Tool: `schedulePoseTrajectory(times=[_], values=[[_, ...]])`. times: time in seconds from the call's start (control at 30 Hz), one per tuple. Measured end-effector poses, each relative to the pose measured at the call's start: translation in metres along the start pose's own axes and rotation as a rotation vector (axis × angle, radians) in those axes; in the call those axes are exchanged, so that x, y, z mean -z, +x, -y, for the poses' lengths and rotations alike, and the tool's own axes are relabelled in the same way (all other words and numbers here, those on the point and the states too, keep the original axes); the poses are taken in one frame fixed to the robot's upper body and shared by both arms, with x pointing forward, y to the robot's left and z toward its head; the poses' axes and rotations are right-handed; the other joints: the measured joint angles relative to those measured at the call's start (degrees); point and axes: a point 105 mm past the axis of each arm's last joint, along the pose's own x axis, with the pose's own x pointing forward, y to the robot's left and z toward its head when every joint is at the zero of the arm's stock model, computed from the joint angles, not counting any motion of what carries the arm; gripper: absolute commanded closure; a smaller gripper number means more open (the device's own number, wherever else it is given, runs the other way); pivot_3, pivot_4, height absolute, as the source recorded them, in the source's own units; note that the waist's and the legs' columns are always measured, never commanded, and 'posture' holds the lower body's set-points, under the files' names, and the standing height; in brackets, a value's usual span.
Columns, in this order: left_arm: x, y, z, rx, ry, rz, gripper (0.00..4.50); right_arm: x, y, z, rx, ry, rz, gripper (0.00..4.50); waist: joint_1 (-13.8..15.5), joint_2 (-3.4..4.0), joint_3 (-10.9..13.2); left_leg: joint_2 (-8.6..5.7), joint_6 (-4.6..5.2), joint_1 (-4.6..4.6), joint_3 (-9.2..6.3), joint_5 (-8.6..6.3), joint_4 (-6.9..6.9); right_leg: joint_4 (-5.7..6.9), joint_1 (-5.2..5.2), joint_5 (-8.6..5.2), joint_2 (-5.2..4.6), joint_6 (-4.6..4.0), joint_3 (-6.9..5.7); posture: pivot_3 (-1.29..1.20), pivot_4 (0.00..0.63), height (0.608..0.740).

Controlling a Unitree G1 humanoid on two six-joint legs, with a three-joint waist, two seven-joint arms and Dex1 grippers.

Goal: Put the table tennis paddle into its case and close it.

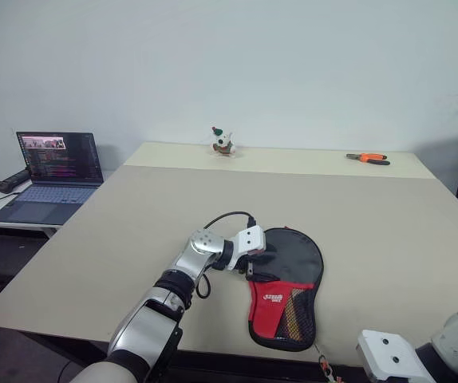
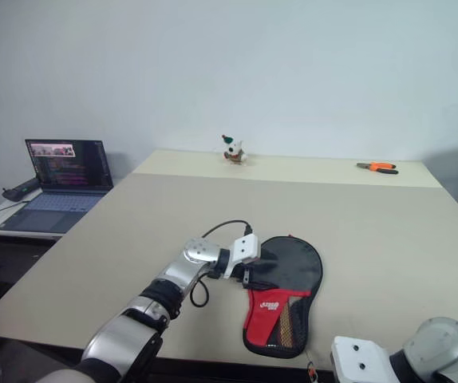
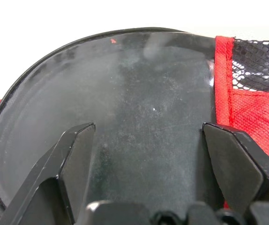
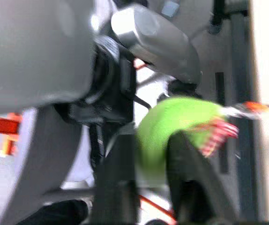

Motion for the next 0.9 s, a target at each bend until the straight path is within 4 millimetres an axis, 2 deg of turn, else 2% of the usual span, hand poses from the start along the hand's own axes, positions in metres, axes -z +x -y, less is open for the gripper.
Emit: schedulePoseTrajectory(times=[0.1, 0.23, 0.3, 0.33, 0.43, 0.47, 0.6, 0.67, 0.77, 0.83, 0.9], values=[[0.001, 0.000, -0.001, -0.010, -0.003, -0.003, 0.50, -0.008, -0.004, 0.000, -0.003, -0.006, 0.029, 1.95, -0.1, -0.09, 0.0, -0.01, 0.00, 0.03, 0.00, 0.00, 0.02, -0.01, 0.04, -0.02, -0.03, 0.16, 0.00, 0.00, 0.150, 0.740], [0.001, 0.001, -0.001, -0.015, 0.000, -0.008, 0.50, -0.028, -0.020, 0.017, 0.074, -0.048, 0.090, 1.95, -0.2, -0.13, 0.0, -0.01, 0.00, 0.08, -0.01, 0.01, 0.03, -0.06, 0.11, 0.03, -0.05, 0.25, 0.02, 0.00, 0.150, 0.740], [0.002, -0.003, -0.002, -0.022, 0.015, -0.007, 0.50, -0.044, -0.031, 0.042, 0.168, -0.089, 0.169, 1.95, -0.3, -0.27, 0.0, 0.01, 0.00, 0.12, -0.01, 0.01, 0.03, -0.08, 0.15, 0.04, -0.06, 0.26, 0.02, 0.00, 0.150, 0.740], [0.001, -0.005, -0.002, -0.027, 0.029, -0.005, 0.50, -0.054, -0.039, 0.062, 0.244, -0.121, 0.220, 1.95, -0.5, -0.30, 0.0, 0.00, 0.00, 0.13, 0.01, 0.01, 0.03, -0.09, 0.14, 0.06, -0.06, 0.28, 0.06, 0.00, 0.150, 0.740], [0.002, -0.016, -0.001, -0.063, 0.015, 0.036, 0.50, -0.062, -0.058, 0.110, 0.426, -0.117, 0.318, 1.95, -1.2, -0.37, 0.1, -0.04, 0.01, -0.05, 0.08, 0.01, -0.04, -0.08, -0.13, 0.08, -0.14, 0.24, 0.14, 0.00, 0.150, 0.740], [0.004, -0.021, 0.000, -0.083, -0.010, 0.050, 0.50, -0.060, -0.061, 0.121, 0.464, -0.110, 0.336, 1.95, -1.4, -0.36, 0.1, -0.05, 0.00, -0.19, 0.09, 0.02, -0.04, 0.08, -0.35, 0.24, -0.14, -0.04, 0.17, 0.00, 0.150, 0.740], [0.015, -0.054, 0.000, -0.175, -0.070, 0.055, 0.50, -0.052, -0.063, 0.146, 0.538, -0.123, 0.393, 1.95, -1.7, -0.32, 0.1, -0.04, 0.04, -0.43, 0.18, -0.01, -0.33, 0.10, -0.82, 0.03, -0.15, -0.18, 0.23, 0.00, 0.150, 0.740], [0.020, -0.072, 0.004, -0.220, -0.101, 0.057, 0.50, -0.041, -0.066, 0.159, 0.569, -0.097, 0.396, 1.95, -2.0, -0.31, 0.1, -0.03, -0.03, -0.73, 0.25, 0.03, -0.44, 0.12, -1.21, 0.02, -0.29, -0.21, 0.28, 0.00, 0.150, 0.740], [0.025, -0.093, 0.022, -0.278, -0.175, 0.065, 0.50, -0.033, -0.067, 0.178, 0.601, -0.066, 0.435, 1.95, -2.5, -0.22, 0.2, -0.02, -0.06, -0.89, 0.24, 0.05, -0.50, 0.08, -1.33, 0.02, -0.44, -0.23, 0.29, 0.00, 0.150, 0.740], [0.022, -0.100, 0.031, -0.316, -0.225, 0.084, 0.50, -0.026, -0.069, 0.190, 0.612, -0.047, 0.453, 1.95, -2.5, -0.19, 0.2, -0.04, -0.07, -0.92, 0.22, 0.05, -0.47, 0.05, -1.31, 0.02, -0.45, -0.23, 0.29, 0.00, 0.150, 0.740], [0.008, -0.104, 0.029, -0.352, -0.230, 0.111, 0.50, -0.015, -0.074, 0.201, 0.636, -0.025, 0.448, 1.95, -1.6, -0.11, 0.3, -0.11, 0.04, -0.90, 0.13, 0.00, -0.40, 0.07, -1.23, 0.03, -0.45, -0.22, 0.27, 0.00, 0.150, 0.740]])
